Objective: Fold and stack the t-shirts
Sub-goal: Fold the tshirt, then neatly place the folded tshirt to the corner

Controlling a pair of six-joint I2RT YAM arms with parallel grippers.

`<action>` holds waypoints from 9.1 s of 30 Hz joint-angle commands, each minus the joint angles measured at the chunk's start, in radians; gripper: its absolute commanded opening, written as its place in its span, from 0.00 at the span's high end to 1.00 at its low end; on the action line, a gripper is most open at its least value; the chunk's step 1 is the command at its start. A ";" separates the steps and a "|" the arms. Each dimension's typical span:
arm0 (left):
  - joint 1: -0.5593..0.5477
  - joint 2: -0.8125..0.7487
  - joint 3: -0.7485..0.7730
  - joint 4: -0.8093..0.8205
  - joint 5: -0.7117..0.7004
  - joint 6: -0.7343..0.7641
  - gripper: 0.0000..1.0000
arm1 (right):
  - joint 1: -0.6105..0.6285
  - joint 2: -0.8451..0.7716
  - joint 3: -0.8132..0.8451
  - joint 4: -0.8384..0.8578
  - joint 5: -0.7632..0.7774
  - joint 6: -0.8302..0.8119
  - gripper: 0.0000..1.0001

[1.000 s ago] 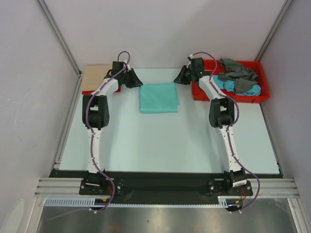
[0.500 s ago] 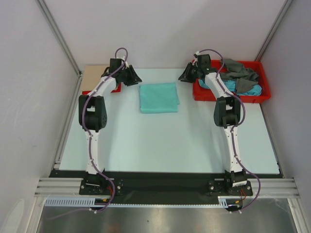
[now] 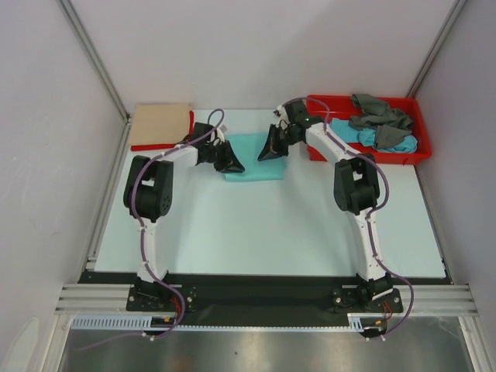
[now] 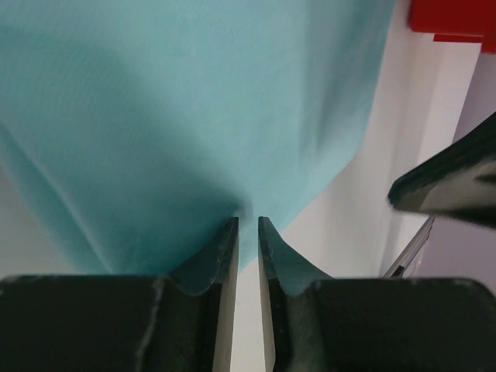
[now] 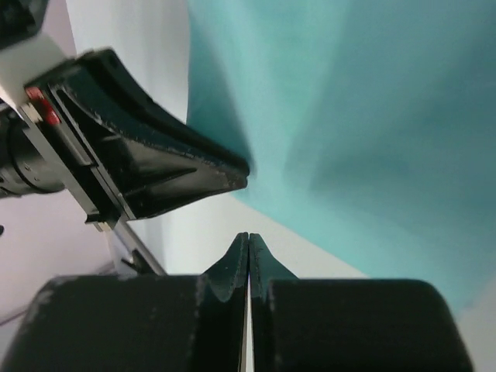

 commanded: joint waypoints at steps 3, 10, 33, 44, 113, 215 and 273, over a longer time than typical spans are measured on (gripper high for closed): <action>0.026 -0.062 -0.016 -0.030 -0.003 0.047 0.81 | 0.064 0.076 0.059 -0.096 -0.147 -0.015 1.00; 0.053 -0.063 -0.120 -0.033 -0.034 0.073 0.84 | 0.058 0.142 0.037 -0.119 -0.163 -0.020 1.00; 0.089 -0.315 -0.243 -0.096 -0.155 0.167 0.72 | -0.053 -0.170 -0.275 -0.202 0.142 -0.245 0.92; 0.106 -0.581 -0.390 -0.111 -0.266 0.107 0.52 | 0.180 -0.381 -0.391 -0.093 0.477 -0.373 0.50; 0.137 -0.042 -0.177 0.375 -0.072 -0.695 0.00 | 0.404 -0.303 -0.497 0.576 0.811 -1.103 1.00; 0.312 0.119 0.897 -0.196 -0.468 0.441 1.00 | 0.407 -0.729 -0.761 0.214 0.808 -0.434 0.11; 0.556 0.409 0.893 0.121 -0.549 0.274 0.30 | 0.291 -0.348 -0.376 0.083 0.623 -0.368 0.07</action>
